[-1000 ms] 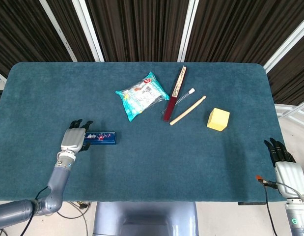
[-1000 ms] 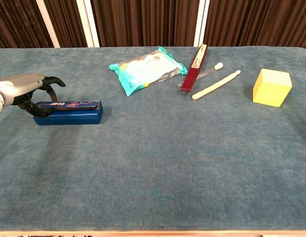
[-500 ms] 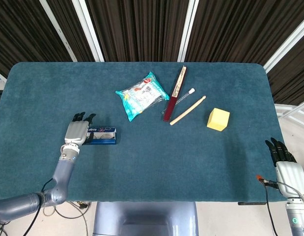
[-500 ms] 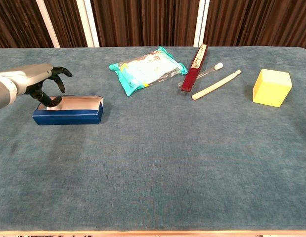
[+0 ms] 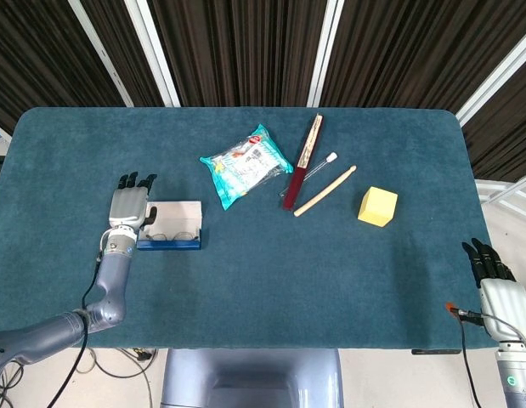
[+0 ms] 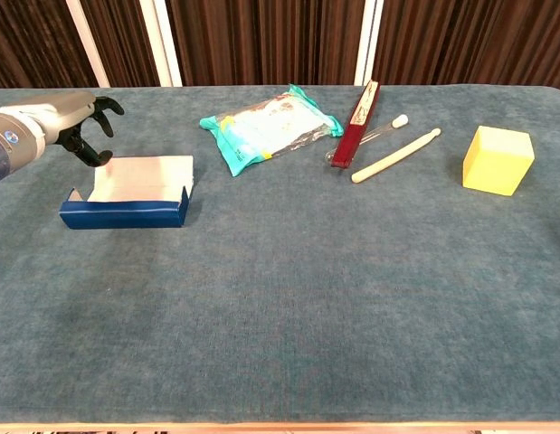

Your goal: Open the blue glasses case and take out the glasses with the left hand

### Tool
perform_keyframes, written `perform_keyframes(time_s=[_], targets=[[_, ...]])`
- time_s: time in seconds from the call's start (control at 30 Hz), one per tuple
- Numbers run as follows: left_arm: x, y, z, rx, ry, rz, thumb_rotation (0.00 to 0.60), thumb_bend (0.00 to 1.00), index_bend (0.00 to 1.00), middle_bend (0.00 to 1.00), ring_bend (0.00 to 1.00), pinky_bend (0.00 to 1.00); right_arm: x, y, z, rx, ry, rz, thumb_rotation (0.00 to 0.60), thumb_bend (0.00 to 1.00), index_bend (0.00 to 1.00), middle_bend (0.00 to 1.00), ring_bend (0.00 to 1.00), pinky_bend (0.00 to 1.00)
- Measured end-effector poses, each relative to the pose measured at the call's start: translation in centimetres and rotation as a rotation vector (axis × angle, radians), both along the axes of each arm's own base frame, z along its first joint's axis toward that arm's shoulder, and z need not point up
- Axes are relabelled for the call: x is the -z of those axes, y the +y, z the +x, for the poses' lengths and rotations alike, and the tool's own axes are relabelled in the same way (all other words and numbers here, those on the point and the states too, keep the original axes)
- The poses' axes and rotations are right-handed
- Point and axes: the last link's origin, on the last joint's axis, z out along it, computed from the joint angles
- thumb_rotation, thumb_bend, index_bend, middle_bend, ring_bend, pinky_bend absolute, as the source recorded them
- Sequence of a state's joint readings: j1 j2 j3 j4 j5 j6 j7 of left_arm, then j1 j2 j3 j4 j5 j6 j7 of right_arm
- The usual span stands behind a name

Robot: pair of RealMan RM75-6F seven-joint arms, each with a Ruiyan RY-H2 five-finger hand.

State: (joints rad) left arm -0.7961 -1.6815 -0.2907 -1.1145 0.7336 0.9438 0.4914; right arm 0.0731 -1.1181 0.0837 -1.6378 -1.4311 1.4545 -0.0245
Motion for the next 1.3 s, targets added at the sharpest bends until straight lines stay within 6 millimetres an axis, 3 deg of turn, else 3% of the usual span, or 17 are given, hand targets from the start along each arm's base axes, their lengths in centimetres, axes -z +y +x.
perform_keyframes(time_s=[0.17,0.3,0.37,0.5,0.6,0.83,1.3], targets=[[-1.0,-1.2,0.4,0.022,-0.035,-0.008,0.6,0.34,0.09,0.19,0.0,0.08,-0.1,0.1,0.0,-0.005,-0.002,-0.003,0.6,0.19,0.0,0.0,0.0,0.22],[-2.7,-3.3,0.6,0.062,-0.042,-0.04,0.6,0.31,0.06,0.21,0.09,0.23,-0.1,0.2,0.1,-0.011,-0.001,-0.003,0.6,0.19,0.0,0.0,0.0,0.22],[-3.7,-4.4,0.6,0.085,-0.026,-0.057,0.6,0.31,0.05,0.3,0.23,0.38,-0.1,0.2,0.2,-0.014,0.001,-0.004,0.6,0.19,0.0,0.0,0.0,0.22],[-5.9,-7.0,-0.1,0.139,0.061,-0.103,0.6,0.33,0.07,0.68,0.62,0.7,-0.1,0.2,0.2,-0.018,0.007,-0.004,0.6,0.19,0.0,0.0,0.0,0.22],[-6.4,-8.5,-0.6,0.151,0.094,-0.147,0.6,0.35,0.09,0.81,0.73,0.79,-0.1,0.2,0.2,-0.017,0.007,-0.006,0.6,0.19,0.0,0.0,0.0,0.22],[-5.4,-9.6,-1.3,0.098,0.095,-0.264,0.6,0.38,0.14,0.91,0.82,0.84,-0.1,0.2,0.2,-0.01,0.003,-0.005,0.6,0.2,0.0,0.0,0.0,0.22],[-3.6,-9.6,-2.5,0.046,0.135,-0.324,0.6,0.38,0.18,0.92,0.83,0.85,-0.2,0.2,0.1,-0.006,-0.01,-0.004,0.6,0.2,0.0,0.0,0.0,0.22]])
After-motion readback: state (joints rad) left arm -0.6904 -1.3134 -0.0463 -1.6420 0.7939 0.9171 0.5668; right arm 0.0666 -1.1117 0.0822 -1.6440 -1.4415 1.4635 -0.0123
